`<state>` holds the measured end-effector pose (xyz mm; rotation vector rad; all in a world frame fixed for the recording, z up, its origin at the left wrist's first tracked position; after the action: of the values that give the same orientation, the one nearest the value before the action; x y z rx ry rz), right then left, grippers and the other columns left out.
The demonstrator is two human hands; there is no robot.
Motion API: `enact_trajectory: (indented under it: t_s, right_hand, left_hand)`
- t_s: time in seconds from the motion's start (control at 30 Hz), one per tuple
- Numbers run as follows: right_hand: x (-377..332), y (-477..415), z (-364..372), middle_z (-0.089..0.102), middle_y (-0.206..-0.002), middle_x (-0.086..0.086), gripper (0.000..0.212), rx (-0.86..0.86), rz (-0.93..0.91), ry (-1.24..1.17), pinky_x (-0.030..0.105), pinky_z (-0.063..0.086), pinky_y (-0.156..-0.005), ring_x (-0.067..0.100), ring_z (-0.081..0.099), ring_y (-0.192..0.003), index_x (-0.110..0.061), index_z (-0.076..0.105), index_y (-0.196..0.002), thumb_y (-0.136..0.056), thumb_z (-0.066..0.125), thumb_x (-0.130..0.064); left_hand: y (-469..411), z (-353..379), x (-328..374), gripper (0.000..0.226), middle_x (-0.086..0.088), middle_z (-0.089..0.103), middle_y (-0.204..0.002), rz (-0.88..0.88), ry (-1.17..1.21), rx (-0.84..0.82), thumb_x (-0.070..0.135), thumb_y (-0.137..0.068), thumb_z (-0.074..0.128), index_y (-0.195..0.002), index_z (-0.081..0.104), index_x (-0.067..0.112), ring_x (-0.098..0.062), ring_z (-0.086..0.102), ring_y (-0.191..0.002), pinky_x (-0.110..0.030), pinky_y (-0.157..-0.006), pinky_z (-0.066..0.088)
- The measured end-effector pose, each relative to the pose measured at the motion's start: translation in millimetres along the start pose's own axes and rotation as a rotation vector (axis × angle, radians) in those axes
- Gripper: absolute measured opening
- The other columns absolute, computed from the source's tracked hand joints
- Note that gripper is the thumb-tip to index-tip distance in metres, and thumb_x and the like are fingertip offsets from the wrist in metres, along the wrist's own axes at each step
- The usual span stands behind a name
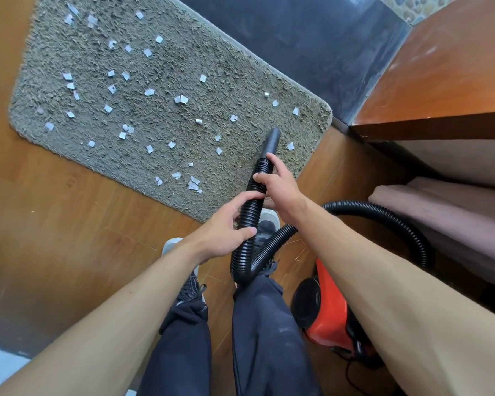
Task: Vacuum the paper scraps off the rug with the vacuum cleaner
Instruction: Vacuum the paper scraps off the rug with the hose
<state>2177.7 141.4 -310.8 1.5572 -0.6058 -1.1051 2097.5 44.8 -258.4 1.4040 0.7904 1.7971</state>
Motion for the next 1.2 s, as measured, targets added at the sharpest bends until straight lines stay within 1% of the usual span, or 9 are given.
enact_trajectory:
  t_s: [0.07, 0.13, 0.3, 0.47, 0.67, 0.87, 0.93, 1.1, 1.2]
  right_hand:
    - [8.6, 3.7, -6.3, 0.059, -0.120, 0.001, 0.063, 0.015, 0.024, -0.029, 0.034, 0.056, -0.066, 0.017, 0.062, -0.096, -0.033, 0.034, -0.148, -0.095, 0.052, -0.005]
    - [17.0, 6.5, -13.7, 0.057, -0.130, 0.004, 0.063, 0.039, 0.043, -0.057, 0.032, 0.055, -0.062, 0.017, 0.063, -0.097, -0.036, 0.035, -0.147, -0.095, 0.053, -0.006]
    - [29.2, 8.3, -29.1, 0.061, -0.130, 0.004, 0.063, 0.065, 0.079, -0.115, 0.029, 0.052, -0.059, 0.017, 0.063, -0.092, -0.041, 0.039, -0.144, -0.094, 0.056, -0.007]
    - [30.7, 6.8, -36.6, 0.061, -0.130, 0.005, 0.063, 0.073, 0.073, -0.125, 0.029, 0.053, -0.058, 0.018, 0.065, -0.090, -0.042, 0.041, -0.143, -0.094, 0.057, -0.007]
    - [13.8, 0.2, -40.5, 0.061, -0.130, 0.008, 0.065, 0.071, 0.026, -0.121, 0.026, 0.053, -0.055, 0.016, 0.065, -0.084, -0.037, 0.037, -0.148, -0.094, 0.057, -0.005]
    - [-16.7, -11.1, -37.9, 0.059, -0.129, 0.004, 0.064, 0.066, -0.035, -0.042, 0.030, 0.053, -0.063, 0.018, 0.063, -0.097, -0.038, 0.034, -0.148, -0.095, 0.055, -0.007]
    - [-22.8, -14.2, -38.1, 0.058, -0.130, 0.004, 0.064, 0.065, -0.032, -0.038, 0.029, 0.053, -0.061, 0.017, 0.063, -0.096, -0.037, 0.034, -0.149, -0.096, 0.055, -0.007]
    - [-29.0, -18.4, -36.9, 0.056, -0.133, 0.004, 0.065, 0.058, -0.031, -0.028, 0.028, 0.054, -0.059, 0.016, 0.062, -0.096, -0.035, 0.032, -0.150, -0.096, 0.054, -0.007]
    - [-28.9, -17.4, -34.9, 0.056, -0.132, 0.005, 0.064, 0.058, -0.038, -0.018, 0.029, 0.054, -0.063, 0.016, 0.061, -0.098, -0.034, 0.031, -0.151, -0.097, 0.053, -0.006]
  left_hand:
    - [1.1, 5.7, -2.4, 0.063, 0.004, 0.060, -0.105, -0.022, -0.001, -0.029, -0.002, -0.092, 0.057, -0.131, 0.047, 0.047, -0.012, 0.062, -0.093, -0.038, -0.090, 0.056]
    - [1.4, 11.9, -4.1, 0.062, 0.005, 0.060, -0.107, -0.032, -0.013, -0.055, -0.002, -0.092, 0.057, -0.132, 0.047, 0.045, -0.010, 0.063, -0.095, -0.040, -0.094, 0.055]
    - [-0.7, 26.0, -6.4, 0.063, 0.003, 0.063, -0.121, -0.018, -0.056, -0.075, 0.009, -0.085, 0.059, -0.132, 0.047, 0.048, -0.018, 0.059, -0.115, -0.047, -0.099, 0.052]
    - [-6.4, 31.2, -8.1, 0.063, -0.004, 0.064, -0.117, -0.017, -0.061, -0.075, 0.013, -0.082, 0.060, -0.132, 0.047, 0.049, -0.028, 0.062, -0.111, -0.049, -0.096, 0.053]
    - [-16.3, 25.7, 1.4, 0.063, 0.000, 0.060, -0.124, 0.026, -0.098, -0.056, 0.009, -0.086, 0.059, -0.133, 0.046, 0.049, -0.021, 0.057, -0.115, -0.047, -0.099, 0.051]
    - [-30.8, 15.6, 17.5, 0.062, 0.005, 0.057, -0.130, 0.060, -0.163, 0.000, 0.018, -0.086, 0.059, -0.135, 0.043, 0.052, -0.017, 0.053, -0.121, -0.048, -0.105, 0.046]
    - [-34.4, 13.0, 20.6, 0.061, 0.005, 0.056, -0.131, 0.068, -0.157, 0.011, 0.020, -0.085, 0.059, -0.135, 0.042, 0.052, -0.018, 0.052, -0.122, -0.049, -0.104, 0.046]
    - [-39.6, 8.6, 23.3, 0.060, 0.004, 0.057, -0.126, 0.079, -0.126, 0.029, 0.009, -0.092, 0.059, -0.136, 0.044, 0.047, -0.016, 0.053, -0.120, -0.049, -0.103, 0.048]
    - [-38.7, 8.7, 21.5, 0.060, 0.004, 0.058, -0.123, 0.081, -0.124, 0.020, 0.013, -0.092, 0.059, -0.134, 0.043, 0.052, -0.019, 0.053, -0.118, -0.051, -0.102, 0.048]
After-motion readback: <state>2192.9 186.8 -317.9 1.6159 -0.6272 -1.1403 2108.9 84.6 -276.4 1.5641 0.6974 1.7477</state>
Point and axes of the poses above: each hand's wrist, its own y-axis away from the middle knuckle, its own z-axis out of the palm, x = y × z, the point moved 7 cm from there along -y, towards the middle knuckle
